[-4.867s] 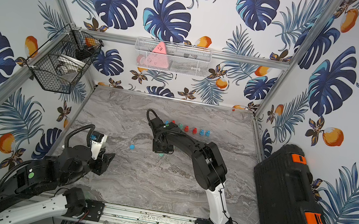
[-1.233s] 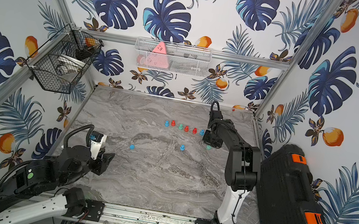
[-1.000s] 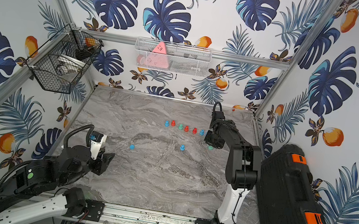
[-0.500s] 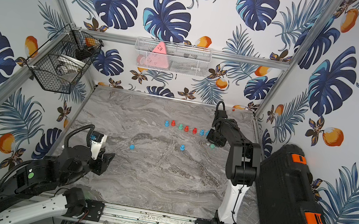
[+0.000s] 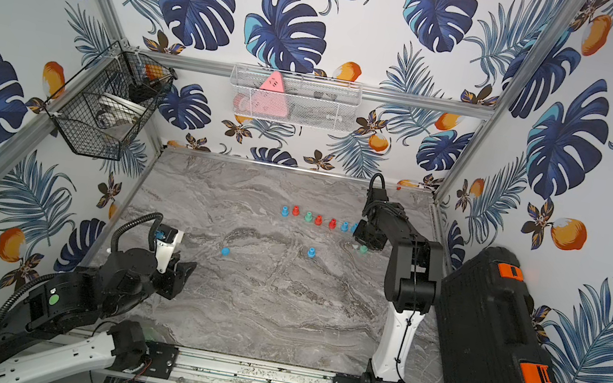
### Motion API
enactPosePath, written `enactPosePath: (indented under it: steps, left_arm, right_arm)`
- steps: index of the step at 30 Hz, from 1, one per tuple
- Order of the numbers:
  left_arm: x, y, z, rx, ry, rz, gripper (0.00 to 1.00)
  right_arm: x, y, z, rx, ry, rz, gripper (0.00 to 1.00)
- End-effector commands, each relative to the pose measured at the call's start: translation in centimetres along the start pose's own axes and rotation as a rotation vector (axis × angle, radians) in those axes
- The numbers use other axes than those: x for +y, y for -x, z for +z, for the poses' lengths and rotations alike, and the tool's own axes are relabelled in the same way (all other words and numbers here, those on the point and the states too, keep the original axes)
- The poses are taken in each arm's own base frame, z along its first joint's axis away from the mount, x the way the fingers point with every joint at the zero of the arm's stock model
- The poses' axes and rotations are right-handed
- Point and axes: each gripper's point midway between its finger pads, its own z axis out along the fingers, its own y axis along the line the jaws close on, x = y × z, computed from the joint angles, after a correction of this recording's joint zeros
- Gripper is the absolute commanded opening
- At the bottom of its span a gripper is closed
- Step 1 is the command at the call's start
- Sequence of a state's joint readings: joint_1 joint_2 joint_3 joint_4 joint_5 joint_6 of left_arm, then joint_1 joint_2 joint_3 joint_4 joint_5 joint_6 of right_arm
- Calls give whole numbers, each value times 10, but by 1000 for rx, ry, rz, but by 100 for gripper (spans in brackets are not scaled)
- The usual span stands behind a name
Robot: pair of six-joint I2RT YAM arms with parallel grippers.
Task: Close the stamp cap
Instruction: Place the stamp at the center of the board.
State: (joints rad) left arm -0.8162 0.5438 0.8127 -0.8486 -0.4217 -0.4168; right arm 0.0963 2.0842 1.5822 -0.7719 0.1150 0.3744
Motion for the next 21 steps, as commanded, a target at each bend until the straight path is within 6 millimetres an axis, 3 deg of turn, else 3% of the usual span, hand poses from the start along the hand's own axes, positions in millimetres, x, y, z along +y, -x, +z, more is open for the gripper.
enactPosePath:
  steps: [1, 21]
  left_arm:
    - [1, 4, -1, -17, 8, 5, 53]
    - [2, 4, 0, -17, 12, 6, 53]
  right_arm:
    - [0, 3, 1, -8, -3, 7, 17]
    - [0, 10, 3, -18, -7, 15, 17]
